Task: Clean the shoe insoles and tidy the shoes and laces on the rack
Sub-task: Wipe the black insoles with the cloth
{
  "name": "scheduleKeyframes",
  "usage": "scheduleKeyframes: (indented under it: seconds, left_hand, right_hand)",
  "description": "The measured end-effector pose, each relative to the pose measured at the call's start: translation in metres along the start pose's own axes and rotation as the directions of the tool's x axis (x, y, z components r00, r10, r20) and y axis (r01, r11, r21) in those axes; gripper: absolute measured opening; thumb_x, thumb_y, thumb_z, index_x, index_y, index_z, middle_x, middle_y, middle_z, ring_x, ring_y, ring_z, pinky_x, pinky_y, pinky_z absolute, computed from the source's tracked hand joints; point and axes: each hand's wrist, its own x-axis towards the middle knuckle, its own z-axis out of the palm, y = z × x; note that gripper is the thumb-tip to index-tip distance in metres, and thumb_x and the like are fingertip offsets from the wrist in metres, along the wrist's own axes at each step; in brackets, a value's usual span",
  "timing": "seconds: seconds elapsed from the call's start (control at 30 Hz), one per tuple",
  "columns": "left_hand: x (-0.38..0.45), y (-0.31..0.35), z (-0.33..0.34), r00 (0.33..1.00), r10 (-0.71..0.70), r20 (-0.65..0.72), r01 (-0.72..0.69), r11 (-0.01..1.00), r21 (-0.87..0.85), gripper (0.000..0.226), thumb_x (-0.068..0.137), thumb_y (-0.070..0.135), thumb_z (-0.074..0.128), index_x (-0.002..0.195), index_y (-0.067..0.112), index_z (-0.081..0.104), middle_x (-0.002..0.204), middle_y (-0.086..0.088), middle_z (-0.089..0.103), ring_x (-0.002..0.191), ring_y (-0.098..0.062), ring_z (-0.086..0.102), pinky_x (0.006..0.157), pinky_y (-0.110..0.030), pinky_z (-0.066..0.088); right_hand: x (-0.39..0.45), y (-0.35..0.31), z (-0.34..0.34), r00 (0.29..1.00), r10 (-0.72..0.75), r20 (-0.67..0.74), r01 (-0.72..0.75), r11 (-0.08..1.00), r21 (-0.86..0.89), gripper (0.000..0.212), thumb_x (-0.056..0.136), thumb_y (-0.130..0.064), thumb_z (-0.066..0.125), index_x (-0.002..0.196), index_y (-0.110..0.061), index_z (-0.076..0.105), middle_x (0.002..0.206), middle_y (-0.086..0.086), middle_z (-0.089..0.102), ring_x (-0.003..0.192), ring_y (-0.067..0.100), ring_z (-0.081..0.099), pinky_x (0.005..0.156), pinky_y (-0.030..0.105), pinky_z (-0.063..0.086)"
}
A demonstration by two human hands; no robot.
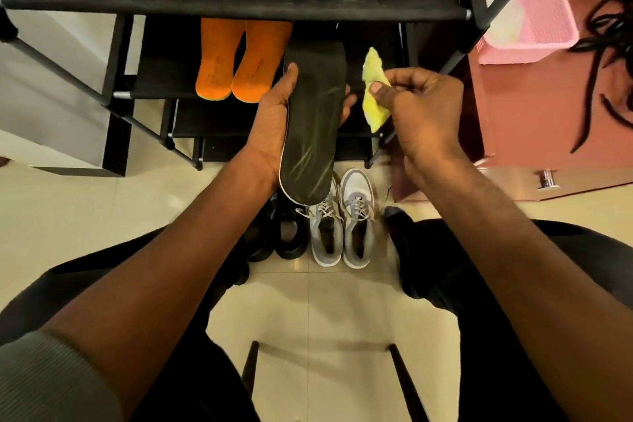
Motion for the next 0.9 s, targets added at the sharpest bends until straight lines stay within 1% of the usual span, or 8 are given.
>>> scheduleKeyframes:
  seconds: [0.13, 0.23, 0.37, 0.5, 0.57, 0.73, 0.83, 0.9]
  left_hand:
    - [-0.003, -0.008, 0.006, 1.0, 0.014, 0.006, -0.015, 0.994, 0.104, 0.045, 0.109, 0.042, 0.044, 0.117, 0.005, 0.07, 0.106, -0.017, 0.076, 0.091, -0.029, 0.074, 0.088, -0.04, 0.059]
    - [-0.009, -0.015, 0.013, 0.999, -0.017, 0.027, 0.014, 0.994, 0.105, 0.05, 0.109, 0.045, 0.04, 0.116, 0.007, 0.07, 0.1, -0.013, 0.077, 0.085, -0.024, 0.075, 0.078, -0.034, 0.061]
    - [-0.014, -0.024, 0.017, 0.996, -0.041, 0.076, 0.035, 0.996, 0.085, 0.056, 0.108, 0.052, 0.037, 0.119, 0.009, 0.071, 0.109, -0.014, 0.073, 0.097, -0.027, 0.07, 0.091, -0.041, 0.057]
    - [-0.01, -0.033, 0.013, 0.997, -0.026, 0.074, 0.022, 0.999, 0.045, 0.062, 0.108, 0.055, 0.037, 0.136, 0.005, 0.062, 0.129, -0.021, 0.062, 0.119, -0.036, 0.058, 0.117, -0.054, 0.035]
    - [-0.008, -0.032, 0.012, 0.997, -0.021, 0.069, 0.019, 0.999, 0.03, 0.065, 0.108, 0.056, 0.036, 0.141, 0.004, 0.057, 0.135, -0.023, 0.057, 0.124, -0.038, 0.054, 0.117, -0.056, 0.034]
    - [-0.005, -0.03, 0.012, 0.989, -0.022, 0.145, 0.018, 0.999, 0.032, 0.061, 0.107, 0.056, 0.039, 0.104, 0.009, 0.079, 0.114, -0.022, 0.06, 0.101, -0.038, 0.055, 0.095, -0.049, 0.046]
    - [-0.005, -0.031, 0.011, 0.985, -0.059, 0.159, 0.055, 0.998, 0.032, 0.063, 0.106, 0.057, 0.039, 0.122, 0.006, 0.072, 0.141, -0.027, 0.048, 0.128, -0.041, 0.044, 0.121, -0.061, 0.024]
    - [-0.006, -0.029, 0.012, 0.987, -0.055, 0.149, 0.049, 0.998, 0.041, 0.07, 0.107, 0.058, 0.038, 0.141, 0.0, 0.056, 0.143, -0.027, 0.05, 0.134, -0.043, 0.048, 0.121, -0.059, 0.03]
  right_hand:
    - [-0.001, -0.001, 0.005, 0.997, -0.072, 0.014, 0.073, 0.989, -0.125, 0.012, 0.083, -0.017, 0.086, 0.093, -0.021, 0.08, 0.082, -0.007, 0.078, 0.079, 0.005, 0.075, 0.078, 0.031, 0.064]
    - [-0.006, 0.0, 0.007, 0.982, -0.187, 0.013, 0.181, 0.934, -0.306, 0.01, 0.084, -0.023, 0.086, 0.091, -0.026, 0.079, 0.078, -0.015, 0.073, 0.075, -0.001, 0.071, 0.075, 0.025, 0.062]
    - [-0.009, 0.002, 0.008, 0.977, -0.213, 0.021, 0.2, 0.871, -0.449, 0.002, 0.085, -0.025, 0.08, 0.087, -0.024, 0.081, 0.078, -0.012, 0.074, 0.079, 0.007, 0.071, 0.082, 0.037, 0.062]
    - [-0.014, -0.002, 0.008, 0.96, -0.244, 0.134, 0.278, 0.81, -0.516, 0.01, 0.091, -0.02, 0.073, 0.094, -0.02, 0.082, 0.087, -0.005, 0.077, 0.085, 0.013, 0.071, 0.084, 0.037, 0.061]
    - [-0.015, -0.004, 0.007, 0.951, -0.249, 0.182, 0.308, 0.787, -0.535, 0.015, 0.092, -0.017, 0.072, 0.102, -0.02, 0.083, 0.097, -0.004, 0.079, 0.091, 0.011, 0.071, 0.087, 0.033, 0.06]
    - [-0.008, -0.006, 0.004, 0.969, -0.231, 0.089, 0.244, 0.834, -0.495, 0.012, 0.089, -0.017, 0.076, 0.097, -0.023, 0.081, 0.089, -0.006, 0.076, 0.077, 0.008, 0.073, 0.069, 0.029, 0.064]
    - [-0.009, -0.008, 0.004, 0.971, -0.211, 0.114, 0.24, 0.825, -0.512, 0.008, 0.084, -0.019, 0.074, 0.084, -0.021, 0.081, 0.077, -0.01, 0.074, 0.079, 0.01, 0.072, 0.079, 0.037, 0.063]
    - [-0.015, -0.007, 0.008, 0.975, -0.16, 0.151, 0.211, 0.874, -0.438, 0.006, 0.08, -0.021, 0.076, 0.078, -0.022, 0.081, 0.071, -0.012, 0.073, 0.072, 0.007, 0.072, 0.073, 0.038, 0.064]
